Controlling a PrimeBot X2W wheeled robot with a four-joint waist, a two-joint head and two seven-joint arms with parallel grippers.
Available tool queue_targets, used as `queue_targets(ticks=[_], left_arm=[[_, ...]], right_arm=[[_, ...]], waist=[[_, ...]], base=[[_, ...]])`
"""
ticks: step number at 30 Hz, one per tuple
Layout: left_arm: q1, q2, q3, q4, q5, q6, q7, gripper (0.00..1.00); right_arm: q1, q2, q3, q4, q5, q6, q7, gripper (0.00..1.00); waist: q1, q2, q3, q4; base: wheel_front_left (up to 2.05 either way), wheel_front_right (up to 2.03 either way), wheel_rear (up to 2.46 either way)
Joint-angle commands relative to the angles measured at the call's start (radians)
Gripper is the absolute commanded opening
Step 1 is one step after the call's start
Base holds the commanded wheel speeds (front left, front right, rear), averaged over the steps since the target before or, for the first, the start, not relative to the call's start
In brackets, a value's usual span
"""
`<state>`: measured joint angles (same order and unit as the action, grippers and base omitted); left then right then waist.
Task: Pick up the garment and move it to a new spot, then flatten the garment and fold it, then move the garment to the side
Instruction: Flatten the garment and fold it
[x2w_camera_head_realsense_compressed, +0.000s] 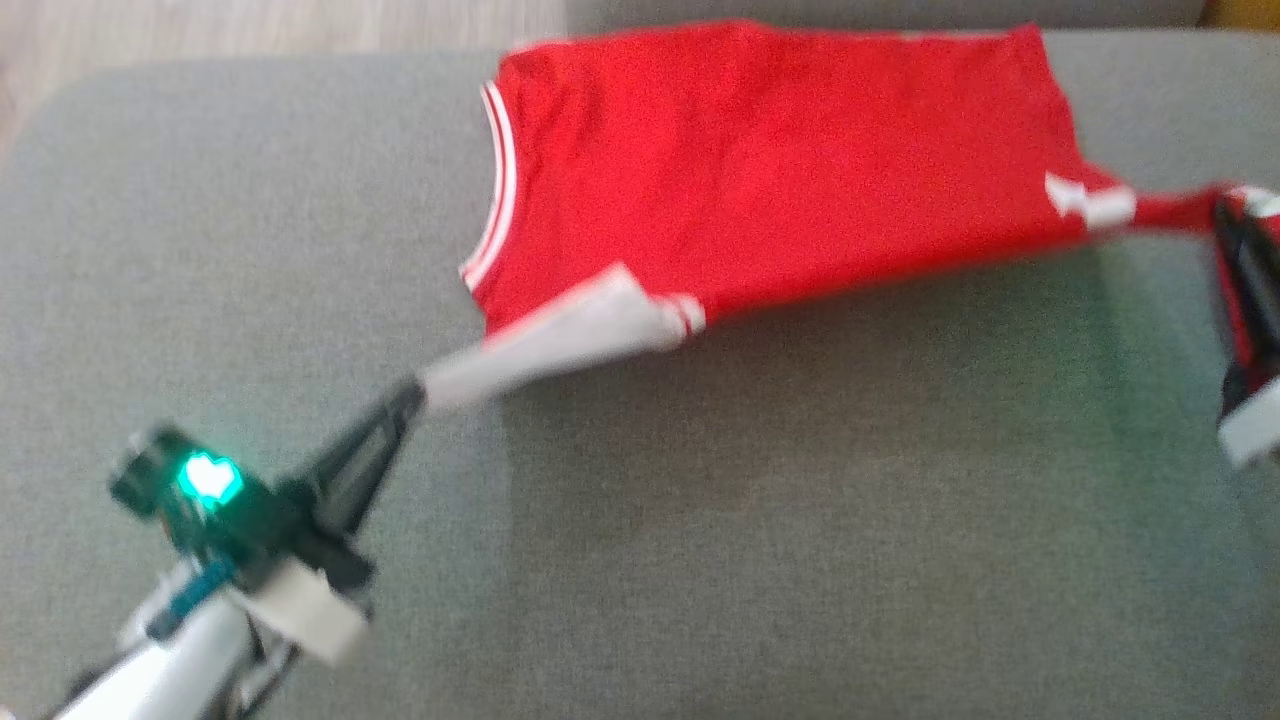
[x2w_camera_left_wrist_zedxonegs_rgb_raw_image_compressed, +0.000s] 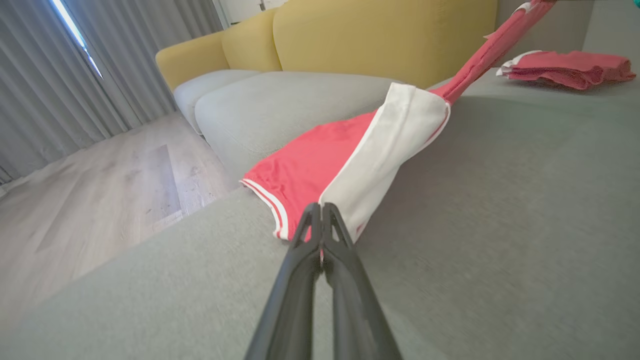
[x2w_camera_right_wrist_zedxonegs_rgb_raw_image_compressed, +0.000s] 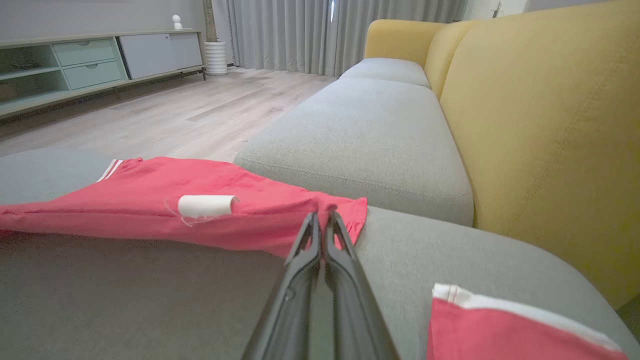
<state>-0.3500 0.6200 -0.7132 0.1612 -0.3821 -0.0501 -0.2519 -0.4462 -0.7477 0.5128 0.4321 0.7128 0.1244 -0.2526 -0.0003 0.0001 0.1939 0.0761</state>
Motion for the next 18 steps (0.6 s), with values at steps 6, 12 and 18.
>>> queue_targets(ticks=[6,12,18], left_arm=[[0.102,0.067,0.001,-0.057,-0.022,0.028,0.017,0.00],[0.198,0.093,-0.034,-0.105,-0.034,0.039,0.041,0.00],[0.221,0.119,-0.052,-0.136,-0.042,0.023,0.062,0.00]], right_arm=[[0.221,-0.002,-0.076,-0.082,-0.010,0.006,-0.009,0.00],[0.390,0.027,-0.172,-0.143,-0.040,0.006,-0.009,0.00],[0.485,0.032,-0.231,-0.205,-0.055,0.006,-0.009,0.00]], waist=[[0.0003,-0.0001,-0.081,0.002],[0.0003,-0.0001,-0.100,0.001],[0.0003,-0.0001,-0.080,0.003]], base=[[0.00,0.00,0.00],[0.00,0.00,0.00],[0.00,0.00,0.00]])
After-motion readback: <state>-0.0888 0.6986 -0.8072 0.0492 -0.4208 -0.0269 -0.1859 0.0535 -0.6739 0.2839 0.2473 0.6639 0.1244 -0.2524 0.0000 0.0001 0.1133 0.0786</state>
